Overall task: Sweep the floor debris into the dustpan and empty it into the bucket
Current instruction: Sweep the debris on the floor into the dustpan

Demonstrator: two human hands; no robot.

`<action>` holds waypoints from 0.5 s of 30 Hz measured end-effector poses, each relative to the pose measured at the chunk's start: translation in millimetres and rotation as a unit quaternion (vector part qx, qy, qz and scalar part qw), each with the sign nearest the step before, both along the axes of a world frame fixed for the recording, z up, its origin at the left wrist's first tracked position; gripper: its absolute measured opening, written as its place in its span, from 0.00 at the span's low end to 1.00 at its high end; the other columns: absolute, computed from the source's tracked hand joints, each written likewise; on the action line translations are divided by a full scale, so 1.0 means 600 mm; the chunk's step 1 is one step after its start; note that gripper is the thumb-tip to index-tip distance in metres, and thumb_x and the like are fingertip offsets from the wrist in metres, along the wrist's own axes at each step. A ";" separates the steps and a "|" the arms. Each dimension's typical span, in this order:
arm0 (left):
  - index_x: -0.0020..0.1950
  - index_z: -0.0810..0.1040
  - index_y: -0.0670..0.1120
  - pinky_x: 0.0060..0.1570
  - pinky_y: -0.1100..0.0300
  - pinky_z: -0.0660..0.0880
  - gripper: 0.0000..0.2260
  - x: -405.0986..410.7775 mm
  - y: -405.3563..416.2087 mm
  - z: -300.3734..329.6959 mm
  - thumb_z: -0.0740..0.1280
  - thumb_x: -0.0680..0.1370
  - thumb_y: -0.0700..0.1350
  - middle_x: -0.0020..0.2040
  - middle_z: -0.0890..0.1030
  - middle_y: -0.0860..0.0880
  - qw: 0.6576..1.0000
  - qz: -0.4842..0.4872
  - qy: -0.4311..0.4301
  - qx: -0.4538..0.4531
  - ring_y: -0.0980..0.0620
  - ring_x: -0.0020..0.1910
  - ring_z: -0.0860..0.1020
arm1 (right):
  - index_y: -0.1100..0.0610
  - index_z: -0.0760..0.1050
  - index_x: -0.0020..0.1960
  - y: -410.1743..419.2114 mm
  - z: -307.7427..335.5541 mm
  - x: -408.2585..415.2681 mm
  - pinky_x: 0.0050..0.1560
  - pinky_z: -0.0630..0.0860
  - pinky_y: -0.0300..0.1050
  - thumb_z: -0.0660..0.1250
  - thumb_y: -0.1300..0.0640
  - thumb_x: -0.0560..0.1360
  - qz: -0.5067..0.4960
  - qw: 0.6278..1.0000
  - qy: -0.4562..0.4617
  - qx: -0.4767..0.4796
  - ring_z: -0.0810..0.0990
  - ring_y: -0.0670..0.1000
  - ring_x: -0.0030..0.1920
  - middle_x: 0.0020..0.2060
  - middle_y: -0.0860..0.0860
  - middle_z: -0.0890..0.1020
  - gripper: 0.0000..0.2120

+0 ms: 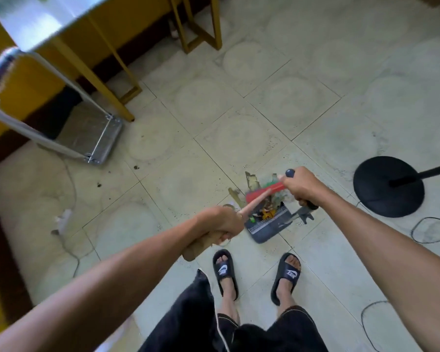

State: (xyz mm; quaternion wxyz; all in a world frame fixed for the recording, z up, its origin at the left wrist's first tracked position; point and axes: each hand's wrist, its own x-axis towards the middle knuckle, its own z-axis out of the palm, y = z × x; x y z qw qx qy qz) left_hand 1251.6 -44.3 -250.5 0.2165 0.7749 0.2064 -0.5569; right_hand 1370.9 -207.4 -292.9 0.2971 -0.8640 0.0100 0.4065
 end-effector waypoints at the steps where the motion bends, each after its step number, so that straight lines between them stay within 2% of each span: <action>1: 0.53 0.69 0.39 0.18 0.65 0.68 0.05 0.010 0.006 0.004 0.57 0.79 0.39 0.33 0.72 0.48 1.000 0.003 -0.016 0.000 0.54 0.24 0.69 | 0.58 0.72 0.41 -0.003 0.003 -0.008 0.22 0.67 0.41 0.61 0.53 0.81 -0.004 1.000 0.008 0.001 0.68 0.49 0.22 0.29 0.52 0.72 0.12; 4: 0.61 0.70 0.38 0.18 0.66 0.68 0.13 0.050 0.030 -0.019 0.62 0.80 0.42 0.34 0.74 0.49 0.998 0.019 -0.055 0.003 0.56 0.23 0.69 | 0.56 0.67 0.35 -0.011 0.009 -0.034 0.26 0.67 0.41 0.61 0.55 0.80 -0.019 1.000 -0.005 -0.001 0.68 0.48 0.23 0.27 0.50 0.70 0.16; 8: 0.67 0.69 0.37 0.14 0.69 0.66 0.17 0.115 0.043 -0.107 0.63 0.79 0.39 0.37 0.75 0.48 0.992 0.071 -0.104 0.022 0.55 0.24 0.71 | 0.55 0.66 0.32 -0.027 -0.008 -0.049 0.28 0.65 0.41 0.62 0.57 0.79 -0.054 0.998 -0.018 -0.014 0.68 0.49 0.25 0.26 0.49 0.69 0.17; 12: 0.71 0.68 0.38 0.12 0.69 0.64 0.22 0.119 0.010 -0.204 0.65 0.77 0.36 0.39 0.72 0.47 0.992 0.083 -0.090 0.023 0.54 0.28 0.72 | 0.54 0.61 0.29 -0.033 -0.030 -0.050 0.29 0.62 0.41 0.62 0.57 0.76 -0.072 0.996 -0.034 -0.032 0.63 0.50 0.25 0.24 0.49 0.65 0.19; 15: 0.71 0.67 0.38 0.19 0.64 0.69 0.23 0.082 -0.013 -0.256 0.65 0.77 0.36 0.39 0.72 0.47 0.995 0.067 -0.068 0.037 0.54 0.29 0.72 | 0.55 0.60 0.31 -0.047 -0.027 -0.058 0.28 0.58 0.41 0.62 0.55 0.77 -0.064 0.996 -0.041 -0.041 0.60 0.51 0.26 0.25 0.50 0.63 0.18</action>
